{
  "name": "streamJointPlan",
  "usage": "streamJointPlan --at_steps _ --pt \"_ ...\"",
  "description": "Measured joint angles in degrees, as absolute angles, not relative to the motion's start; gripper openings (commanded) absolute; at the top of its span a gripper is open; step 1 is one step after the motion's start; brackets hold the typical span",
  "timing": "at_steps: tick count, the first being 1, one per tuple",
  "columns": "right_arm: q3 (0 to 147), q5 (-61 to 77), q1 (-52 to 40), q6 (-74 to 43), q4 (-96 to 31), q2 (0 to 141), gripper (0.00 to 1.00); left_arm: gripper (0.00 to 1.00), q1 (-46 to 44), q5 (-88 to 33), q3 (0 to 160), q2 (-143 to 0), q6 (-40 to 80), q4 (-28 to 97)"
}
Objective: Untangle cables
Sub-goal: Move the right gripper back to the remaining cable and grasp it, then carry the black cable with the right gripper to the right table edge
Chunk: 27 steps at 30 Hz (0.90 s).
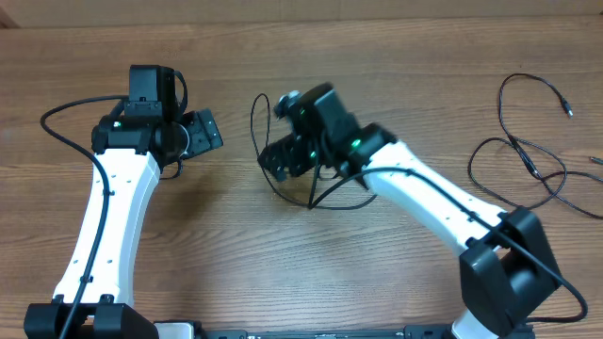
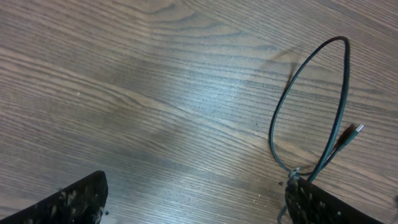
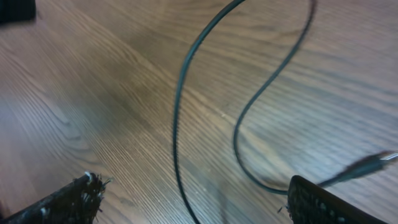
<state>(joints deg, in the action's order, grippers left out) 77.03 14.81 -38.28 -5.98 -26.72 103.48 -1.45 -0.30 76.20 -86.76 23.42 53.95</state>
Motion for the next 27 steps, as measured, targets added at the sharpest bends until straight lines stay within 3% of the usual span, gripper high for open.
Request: streamJointPlan --at_steps 7,10,13,14,21,27 --pt "73.8 9.3 -43.7 -6.2 -17.3 106.7 0.82 0.91 -1.5 -0.3 76.2 -86.8 23.9 54.3" --pt "73.6 8.4 -44.7 -7.3 -15.6 109.7 0.58 0.91 -1.5 -0.3 76.2 -86.8 23.9 54.6" --pt "73.2 6.2 -45.0 -10.3 -15.4 112.5 0.08 0.91 -1.5 -0.3 76.2 -86.8 23.9 54.9" --pt "73.0 5.1 -45.0 -11.3 -15.7 112.9 0.04 0.91 -1.5 -0.2 76.2 -86.8 23.9 55.1" --pt "72.8 -2.6 -42.2 -16.1 -21.8 111.4 0.04 0.91 -1.5 -0.2 76.2 -86.8 23.9 55.4" --pt "77.8 -6.3 -30.5 -15.4 -33.9 102.5 0.04 0.92 -1.5 -0.2 76.2 -86.8 23.9 55.4"
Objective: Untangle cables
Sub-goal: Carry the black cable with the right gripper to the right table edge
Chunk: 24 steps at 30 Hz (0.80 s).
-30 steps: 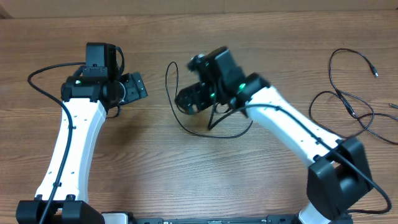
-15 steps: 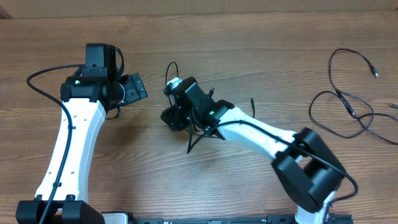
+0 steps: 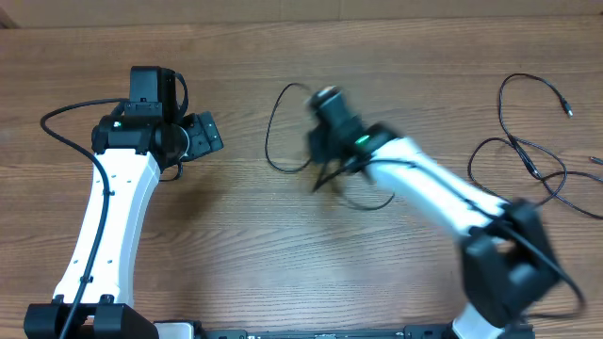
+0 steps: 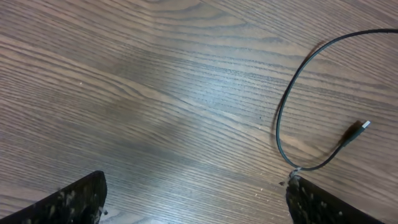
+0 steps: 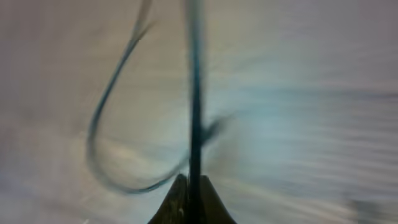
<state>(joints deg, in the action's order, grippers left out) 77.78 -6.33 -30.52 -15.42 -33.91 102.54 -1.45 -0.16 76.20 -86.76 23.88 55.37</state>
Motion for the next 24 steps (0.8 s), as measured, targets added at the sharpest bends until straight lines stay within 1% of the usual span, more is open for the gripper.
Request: streamJointPlan --at_steps 1,6,9,12,15,18,19,20,21,23,24 --pt "78.4 -6.6 -29.3 -15.3 -34.4 101.7 0.04 0.91 -1.5 -0.2 76.2 -86.8 23.9 55.4" --pt "86.9 -11.4 -12.9 -12.6 -41.2 92.4 0.04 0.91 -1.5 -0.2 76.2 -86.8 23.9 55.5" --pt "91.6 -13.0 -2.1 -11.2 -42.1 88.7 0.04 0.91 -1.5 -0.2 76.2 -86.8 23.9 55.6" --pt "94.2 -13.9 6.3 -10.4 -42.0 86.4 0.03 0.91 -1.5 -0.2 76.2 -86.8 23.9 55.6" --pt "95.0 -14.4 13.4 -10.2 -42.2 84.8 0.04 0.91 -1.5 -0.2 76.2 -86.8 23.9 55.6" --pt "95.0 -14.6 18.5 -10.0 -43.8 84.5 0.04 0.91 -1.5 -0.2 76.2 -86.8 23.9 55.7" --pt "95.0 -14.6 19.7 -10.0 -44.1 84.7 0.09 0.91 -1.5 -0.2 76.2 -86.8 23.9 55.7" --pt "95.0 -14.6 20.6 -10.1 -44.3 84.8 0.23 0.91 -1.5 -0.2 76.2 -86.8 23.9 55.7" --pt "95.0 -14.5 21.5 -10.2 -44.5 84.9 0.54 0.91 -1.5 -0.2 76.2 -86.8 23.9 55.7" --pt "95.0 -13.8 22.2 -10.0 -44.6 85.0 0.71 0.91 -1.5 -0.2 76.2 -86.8 23.9 55.7" --pt "95.0 -12.8 22.4 -10.0 -44.6 85.0 0.77 0.91 -1.5 -0.2 76.2 -86.8 23.9 55.7"
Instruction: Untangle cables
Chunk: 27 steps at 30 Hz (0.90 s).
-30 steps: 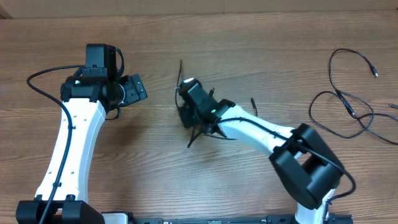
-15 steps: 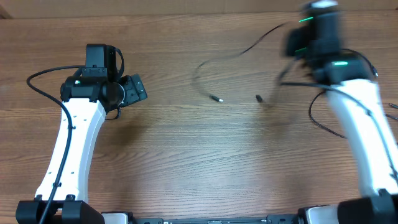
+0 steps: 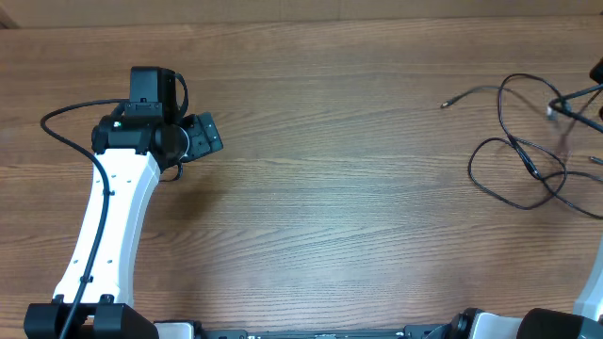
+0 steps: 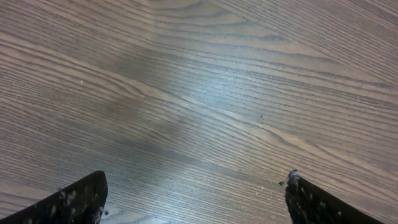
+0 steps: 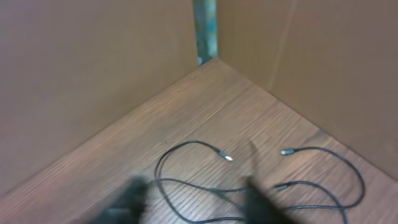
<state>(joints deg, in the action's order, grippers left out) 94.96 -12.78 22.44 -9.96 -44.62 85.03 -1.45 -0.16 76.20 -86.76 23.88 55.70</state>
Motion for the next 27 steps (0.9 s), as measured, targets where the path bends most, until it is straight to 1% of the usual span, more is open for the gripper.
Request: streamJointPlan --at_steps 2,6,9,14,15,19,21,24,27 --pt "95.0 -10.3 22.4 -9.7 -44.6 85.0 0.84 0.91 -1.5 -0.2 76.2 -86.8 23.9 55.7" --pt "95.0 -1.1 22.1 -9.6 -45.5 85.0 0.88 0.94 -1.5 -0.2 76.2 -86.8 23.9 55.6" --pt "95.0 9.0 21.4 -9.5 -47.8 85.0 0.93 0.95 -1.5 -0.2 76.2 -86.8 23.9 55.3" --pt "95.0 22.0 18.2 -7.0 -53.3 85.1 0.96 1.00 -2.7 -1.0 76.2 -86.8 21.4 50.0" --pt "95.0 23.7 17.1 -6.0 -54.5 85.3 0.99 1.00 -3.4 -1.6 76.2 -86.8 20.2 48.6" --pt "95.0 25.9 12.1 -2.0 -59.3 86.5 1.00 1.00 -7.1 -2.5 76.2 -86.8 13.1 45.1" --pt "95.0 23.9 8.7 -0.7 -62.5 87.5 1.00 1.00 -9.2 -2.0 76.2 -86.8 9.3 45.3" --pt "95.0 19.7 4.3 0.4 -67.3 89.7 1.00 0.99 -11.7 0.5 76.2 -86.8 6.1 50.1" --pt "95.0 15.3 0.9 0.8 -72.7 92.5 1.00 1.00 -11.8 2.5 76.2 -86.8 6.3 56.9"
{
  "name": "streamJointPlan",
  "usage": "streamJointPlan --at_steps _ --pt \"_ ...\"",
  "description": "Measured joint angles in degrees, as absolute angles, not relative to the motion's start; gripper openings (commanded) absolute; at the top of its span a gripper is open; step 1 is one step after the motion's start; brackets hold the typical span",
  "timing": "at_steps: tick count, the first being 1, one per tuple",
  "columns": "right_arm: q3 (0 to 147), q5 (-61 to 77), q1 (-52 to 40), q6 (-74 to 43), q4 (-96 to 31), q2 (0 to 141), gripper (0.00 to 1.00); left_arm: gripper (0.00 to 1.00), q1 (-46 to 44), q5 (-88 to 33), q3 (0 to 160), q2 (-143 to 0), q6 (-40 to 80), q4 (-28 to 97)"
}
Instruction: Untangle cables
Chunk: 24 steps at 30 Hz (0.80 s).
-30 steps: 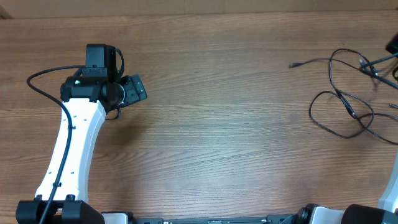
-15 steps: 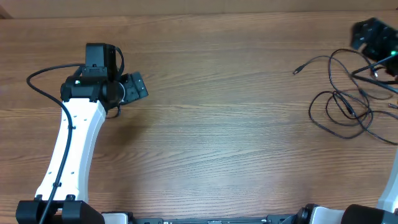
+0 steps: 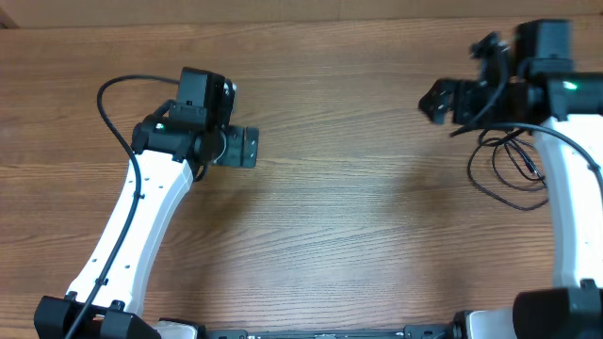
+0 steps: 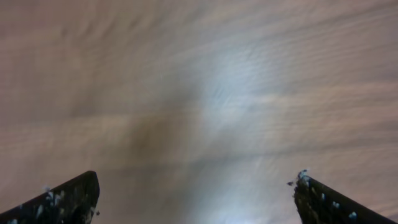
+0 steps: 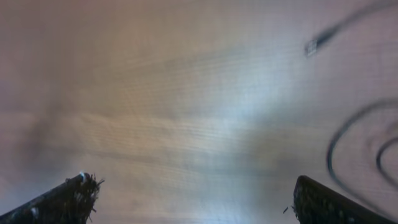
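Observation:
A heap of thin dark cables (image 3: 516, 156) lies at the table's right edge. In the right wrist view a plug end (image 5: 317, 42) and dark loops (image 5: 348, 134) show blurred at the right. My right gripper (image 3: 435, 102) is open just left of the heap, and nothing lies between its fingers (image 5: 193, 199). At the table's left-centre my left gripper (image 3: 247, 148) is open over bare wood (image 4: 196, 196); its view is blurred.
The wooden table (image 3: 349, 226) stretches between the two arms. The left arm's own black lead (image 3: 113, 104) arcs behind its wrist.
My right gripper was blurred at the far right edge, over the cables. Now it is open at the upper right, left of the heap. My left gripper now stands farther right.
My right gripper was open over a looped dark cable at the table's middle. Then it was shut on that cable, farther right. Then the middle was bare and the cable lay with the heap on the right. Now the gripper is open beside the heap.

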<state>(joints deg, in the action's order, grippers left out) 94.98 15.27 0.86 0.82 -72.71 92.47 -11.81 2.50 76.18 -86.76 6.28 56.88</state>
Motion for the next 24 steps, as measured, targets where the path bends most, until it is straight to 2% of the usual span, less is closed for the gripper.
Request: streamJointPlan --at_steps 6,13,18,24 --pt "94.8 11.6 -1.5 -1.3 -77.8 95.1 1.00 1.00 -8.6 3.7 76.1 -86.8 11.6 71.6" --pt "94.0 10.2 -1.5 -3.4 -81.1 94.3 1.00 1.00 -6.0 3.3 76.1 -86.6 13.8 79.1" --pt "87.1 10.0 -1.5 -4.1 -75.1 86.5 1.00 1.00 -6.0 3.0 72.8 -81.1 14.1 75.8" --pt "73.5 9.8 -1.5 -4.3 -63.9 65.8 1.00 1.00 -6.0 2.5 64.8 -65.1 14.0 67.6"
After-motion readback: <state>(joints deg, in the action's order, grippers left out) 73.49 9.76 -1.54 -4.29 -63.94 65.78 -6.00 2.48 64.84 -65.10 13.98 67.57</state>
